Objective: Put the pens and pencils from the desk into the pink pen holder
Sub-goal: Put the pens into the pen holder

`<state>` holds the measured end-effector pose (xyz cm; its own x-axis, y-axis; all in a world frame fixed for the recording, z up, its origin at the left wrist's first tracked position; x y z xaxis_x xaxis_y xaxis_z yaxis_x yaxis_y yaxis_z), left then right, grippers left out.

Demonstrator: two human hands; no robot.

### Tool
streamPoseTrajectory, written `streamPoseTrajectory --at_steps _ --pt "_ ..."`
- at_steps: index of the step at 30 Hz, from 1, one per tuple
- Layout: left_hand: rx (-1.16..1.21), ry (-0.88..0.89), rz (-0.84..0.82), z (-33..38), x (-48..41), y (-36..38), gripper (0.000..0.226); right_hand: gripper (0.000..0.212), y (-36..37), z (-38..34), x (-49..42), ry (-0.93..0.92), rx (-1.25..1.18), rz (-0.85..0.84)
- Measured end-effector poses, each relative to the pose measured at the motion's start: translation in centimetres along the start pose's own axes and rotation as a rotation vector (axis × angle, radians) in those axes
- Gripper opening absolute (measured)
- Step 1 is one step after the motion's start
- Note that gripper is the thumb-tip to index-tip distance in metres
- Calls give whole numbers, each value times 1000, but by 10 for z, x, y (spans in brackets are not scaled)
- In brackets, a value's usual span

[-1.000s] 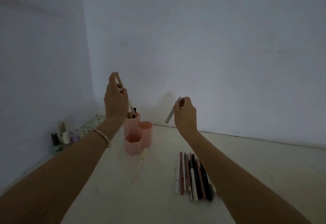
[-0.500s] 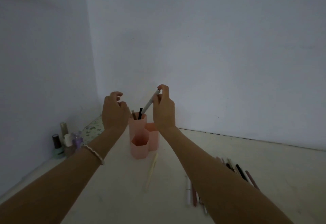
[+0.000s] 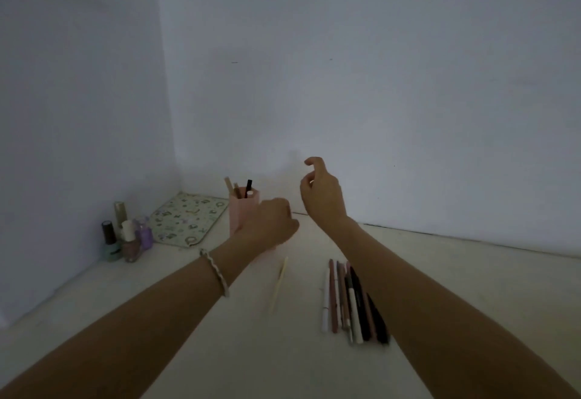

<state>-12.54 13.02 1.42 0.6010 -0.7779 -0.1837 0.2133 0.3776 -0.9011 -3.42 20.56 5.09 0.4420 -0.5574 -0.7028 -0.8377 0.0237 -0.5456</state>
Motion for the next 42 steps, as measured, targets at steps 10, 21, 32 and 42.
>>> streamPoseTrajectory --at_steps 10,21,32,42 --pt "-193 -17 -348 3 46 76 33 23 -44 54 43 235 97 -312" --pt "541 83 114 33 31 -22 51 30 -2 58 105 333 380 -783" --pt "771 67 376 -3 16 -56 49 26 9 38 91 386 191 -483" --pt "684 -33 546 -59 -39 -92 44 29 -20 2 15 110 -235 100"
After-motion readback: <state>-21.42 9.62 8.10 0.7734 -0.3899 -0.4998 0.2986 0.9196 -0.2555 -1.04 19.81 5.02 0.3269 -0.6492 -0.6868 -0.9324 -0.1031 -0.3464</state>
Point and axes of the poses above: each hand's wrist, its own x-axis away from the middle knuckle, its own y-axis out of the palm, z = x × y, the point moved 5 cm from there along -x, towards the middle knuckle, and after that the axes turned 12 degrees about -y, right-handed, at the moved point
